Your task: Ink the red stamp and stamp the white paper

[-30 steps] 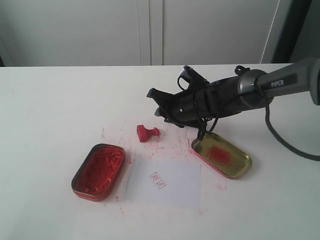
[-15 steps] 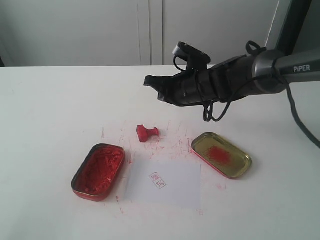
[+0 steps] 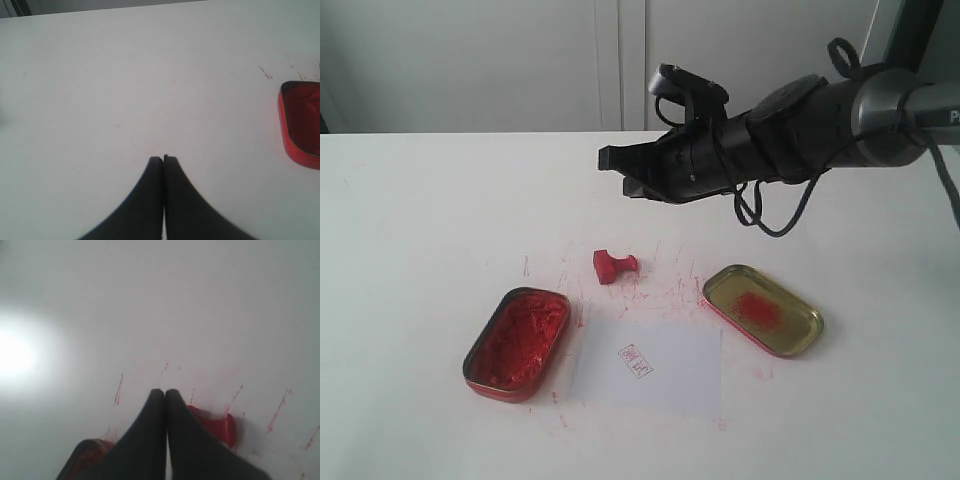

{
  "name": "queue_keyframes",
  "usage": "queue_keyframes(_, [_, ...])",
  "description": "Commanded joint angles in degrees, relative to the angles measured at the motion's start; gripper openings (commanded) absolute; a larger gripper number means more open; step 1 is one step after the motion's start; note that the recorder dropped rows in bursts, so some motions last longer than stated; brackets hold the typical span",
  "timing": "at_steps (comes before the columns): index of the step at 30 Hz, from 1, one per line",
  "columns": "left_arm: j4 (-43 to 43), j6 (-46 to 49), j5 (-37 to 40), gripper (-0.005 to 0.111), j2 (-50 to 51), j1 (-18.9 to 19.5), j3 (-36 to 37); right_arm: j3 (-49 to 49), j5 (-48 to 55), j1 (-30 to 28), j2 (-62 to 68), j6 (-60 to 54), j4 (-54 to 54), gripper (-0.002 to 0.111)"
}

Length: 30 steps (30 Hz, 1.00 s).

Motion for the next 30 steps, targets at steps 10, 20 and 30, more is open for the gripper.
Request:
queue_keyframes(10, [0.04,-0.14,0.10,0.000,-0.20,0.07,0.25,-0.05,9.79,-0.49,-4.22,15.07,-22.76,0.000])
queue_keyframes(20, [0.04,-0.14,0.10,0.000,-0.20,0.07,0.25,-0.05,16.77,-0.49,-4.35,15.96,-27.11,0.000])
queue_keyframes(30, [0.04,-0.14,0.10,0.000,-0.20,0.07,0.25,-0.05,21.28,-0.49,-4.35,25.65,-41.13,0.000])
